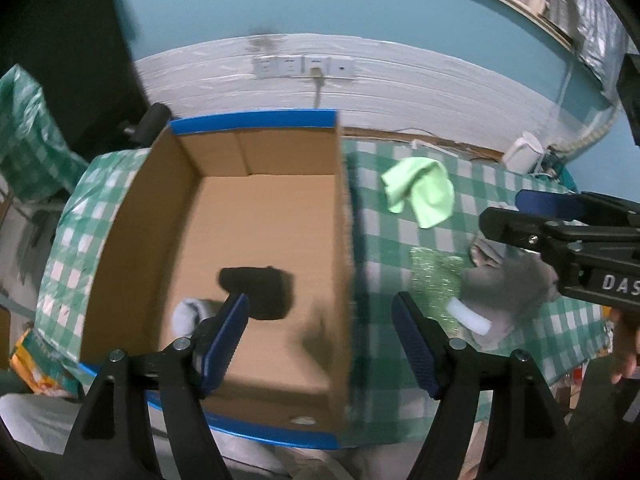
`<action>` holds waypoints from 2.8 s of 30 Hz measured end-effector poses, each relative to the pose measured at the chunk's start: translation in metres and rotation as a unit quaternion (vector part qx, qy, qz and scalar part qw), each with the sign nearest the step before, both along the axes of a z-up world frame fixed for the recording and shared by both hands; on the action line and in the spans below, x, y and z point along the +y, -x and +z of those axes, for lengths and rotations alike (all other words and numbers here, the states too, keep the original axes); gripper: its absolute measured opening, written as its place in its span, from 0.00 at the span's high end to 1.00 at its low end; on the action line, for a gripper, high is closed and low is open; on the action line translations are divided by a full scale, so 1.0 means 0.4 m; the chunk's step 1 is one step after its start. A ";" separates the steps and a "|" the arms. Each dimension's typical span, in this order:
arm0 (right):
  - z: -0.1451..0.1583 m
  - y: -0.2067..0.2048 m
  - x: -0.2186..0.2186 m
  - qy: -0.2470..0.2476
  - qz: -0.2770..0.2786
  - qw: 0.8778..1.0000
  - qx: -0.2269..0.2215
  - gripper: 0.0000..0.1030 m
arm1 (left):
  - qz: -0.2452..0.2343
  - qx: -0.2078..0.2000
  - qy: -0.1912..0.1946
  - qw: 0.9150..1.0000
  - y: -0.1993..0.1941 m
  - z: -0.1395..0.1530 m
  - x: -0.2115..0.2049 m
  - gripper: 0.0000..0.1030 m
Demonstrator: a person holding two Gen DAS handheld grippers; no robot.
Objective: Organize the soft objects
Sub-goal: 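Move both grippers back over the table toward the green pad, then grasp the white foam tube with the right gripper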
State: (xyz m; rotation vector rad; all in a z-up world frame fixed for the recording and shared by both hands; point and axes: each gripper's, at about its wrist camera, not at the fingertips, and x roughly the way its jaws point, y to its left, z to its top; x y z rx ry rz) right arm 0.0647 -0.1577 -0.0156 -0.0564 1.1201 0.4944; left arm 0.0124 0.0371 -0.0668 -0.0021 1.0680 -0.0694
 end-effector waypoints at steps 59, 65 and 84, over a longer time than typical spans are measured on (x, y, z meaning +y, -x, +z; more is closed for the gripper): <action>-0.278 0.056 -0.105 0.095 0.030 0.992 0.073 0.37 | -0.052 0.129 0.009 0.990 -0.037 -0.261 -0.169 0.27; -0.311 0.067 -0.071 0.114 0.059 0.989 0.074 0.40 | -0.049 0.136 0.011 0.989 -0.029 -0.264 -0.153 0.27; -0.322 0.074 -0.086 0.103 0.065 0.989 0.079 0.87 | -0.039 0.140 0.030 0.989 -0.046 -0.261 -0.163 0.22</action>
